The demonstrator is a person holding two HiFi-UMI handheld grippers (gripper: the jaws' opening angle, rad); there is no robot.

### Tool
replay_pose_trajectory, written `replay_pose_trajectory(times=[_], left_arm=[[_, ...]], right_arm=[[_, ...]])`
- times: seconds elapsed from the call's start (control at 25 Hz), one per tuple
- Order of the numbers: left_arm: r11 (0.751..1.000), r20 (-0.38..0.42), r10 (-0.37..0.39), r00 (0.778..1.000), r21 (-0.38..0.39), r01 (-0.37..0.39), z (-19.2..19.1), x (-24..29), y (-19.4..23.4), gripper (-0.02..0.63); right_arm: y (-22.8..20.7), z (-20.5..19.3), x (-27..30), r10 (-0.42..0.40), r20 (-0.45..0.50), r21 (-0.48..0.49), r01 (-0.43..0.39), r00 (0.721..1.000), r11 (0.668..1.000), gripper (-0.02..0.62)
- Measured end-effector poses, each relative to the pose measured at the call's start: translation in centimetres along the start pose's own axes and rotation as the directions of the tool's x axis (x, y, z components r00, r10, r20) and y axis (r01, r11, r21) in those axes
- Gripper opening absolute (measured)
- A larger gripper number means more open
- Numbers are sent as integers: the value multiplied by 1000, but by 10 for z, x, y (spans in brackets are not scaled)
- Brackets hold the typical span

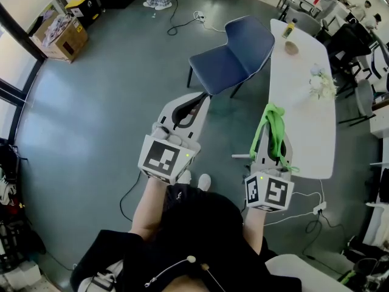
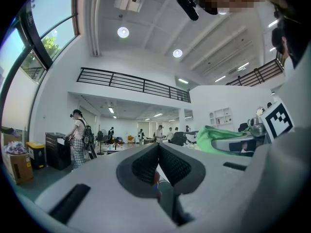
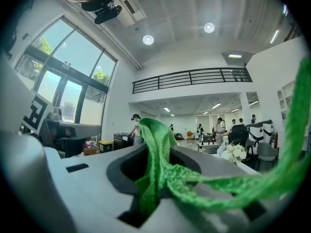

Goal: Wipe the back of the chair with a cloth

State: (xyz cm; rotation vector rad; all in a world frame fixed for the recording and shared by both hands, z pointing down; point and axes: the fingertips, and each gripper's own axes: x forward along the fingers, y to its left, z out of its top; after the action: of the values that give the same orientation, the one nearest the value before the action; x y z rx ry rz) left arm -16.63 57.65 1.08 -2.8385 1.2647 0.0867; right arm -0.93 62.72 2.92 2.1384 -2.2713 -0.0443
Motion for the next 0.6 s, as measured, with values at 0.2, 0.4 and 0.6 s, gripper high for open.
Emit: replay_pose_trajectory(times=[0.2, 0.4, 0.6], left_arm=[[1000, -2, 5, 1000, -12, -5, -4, -7, 12, 2], [999, -7, 2, 1000, -32, -2, -5, -13, 26, 2], [998, 12, 14, 1000, -64, -13, -10, -20, 40, 2]], right_arm=[[9, -2, 0, -4, -7, 10, 4, 1000, 1000, 43], [19, 0, 5, -19, -8, 25, 19, 1000, 1000, 43], [23, -7, 5, -37, -8, 24, 37, 999, 999, 43]])
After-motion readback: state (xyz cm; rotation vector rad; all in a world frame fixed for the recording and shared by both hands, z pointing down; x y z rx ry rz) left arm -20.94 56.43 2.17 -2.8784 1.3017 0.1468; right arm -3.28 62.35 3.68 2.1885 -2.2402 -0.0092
